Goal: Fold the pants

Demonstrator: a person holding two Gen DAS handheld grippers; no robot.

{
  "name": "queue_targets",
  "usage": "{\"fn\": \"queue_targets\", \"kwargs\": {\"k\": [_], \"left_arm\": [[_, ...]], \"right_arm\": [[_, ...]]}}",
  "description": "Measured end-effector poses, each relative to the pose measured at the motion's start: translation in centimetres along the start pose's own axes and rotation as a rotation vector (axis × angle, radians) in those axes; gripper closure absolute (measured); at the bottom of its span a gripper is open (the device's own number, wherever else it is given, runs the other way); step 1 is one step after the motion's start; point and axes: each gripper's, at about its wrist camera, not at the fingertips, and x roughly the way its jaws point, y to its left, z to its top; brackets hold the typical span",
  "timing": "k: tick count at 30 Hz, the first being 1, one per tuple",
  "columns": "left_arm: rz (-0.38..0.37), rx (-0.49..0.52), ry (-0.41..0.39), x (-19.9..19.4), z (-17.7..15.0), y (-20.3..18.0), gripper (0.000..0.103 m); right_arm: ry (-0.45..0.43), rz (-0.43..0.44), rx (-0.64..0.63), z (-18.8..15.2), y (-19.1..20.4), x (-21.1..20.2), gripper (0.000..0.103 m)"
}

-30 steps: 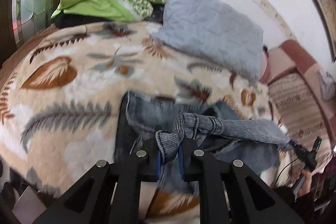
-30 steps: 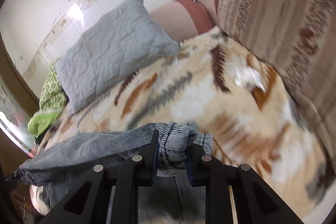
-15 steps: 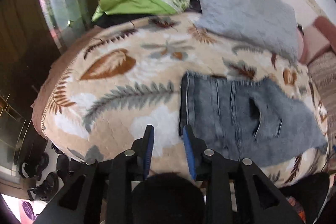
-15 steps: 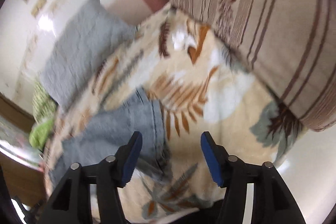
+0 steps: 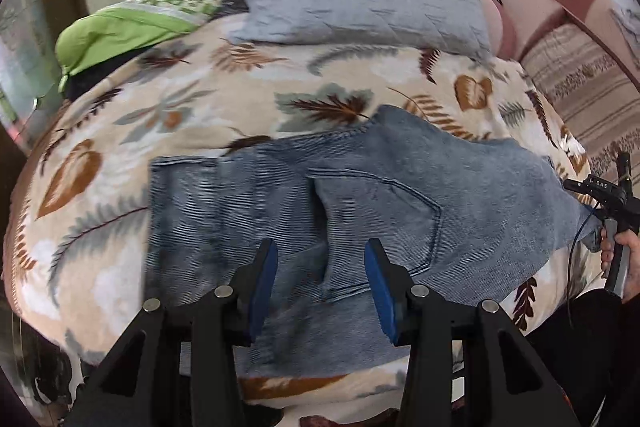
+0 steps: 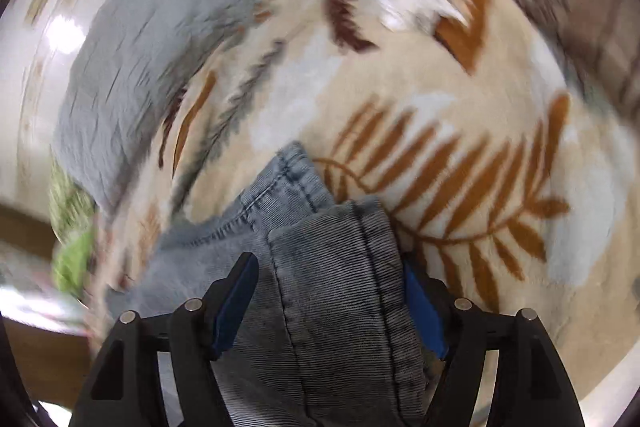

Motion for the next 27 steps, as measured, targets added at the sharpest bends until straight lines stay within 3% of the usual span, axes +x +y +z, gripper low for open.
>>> {"fn": "queue_targets", "kwargs": {"k": [1, 3, 8, 14, 22, 24, 27], "left_arm": [[0.001, 0.013, 0.012, 1.0, 0.0, -0.7, 0.057], [0.021, 0.039, 0.044, 2.8, -0.4, -1.9, 0.057], [0.054, 0.072, 0.132, 6.2, -1.6, -2.8, 0.057], [0.115, 0.16, 0.122, 6.9, -2.2, -4.2, 0.052], [0.177, 0.208, 0.079, 7.1, -3.2, -5.4, 0.044], [0.189, 0.221, 0.048, 6.9, -3.6, -5.6, 0.044], [0.175, 0.208, 0.047, 6.9, -3.5, -5.3, 0.041]], "right_arm": [[-0.014, -0.017, -0.017, -0.1, 0.1, 0.0, 0.051], [-0.033, -0.051, -0.027, -0.1, -0.1, 0.0, 0.068], [-0.151, -0.013, -0.051, 1.0, 0.2, -1.7, 0.082], [-0.26, 0.023, -0.133, 2.3, 2.7, -2.5, 0.085], [-0.215, -0.023, -0.143, 2.9, 2.3, -1.0, 0.084], [-0.172, -0.037, -0.092, 3.0, 1.1, -0.7, 0.081], [-0.106, 0.017, 0.021, 3.2, -1.1, -0.3, 0.081]]}}
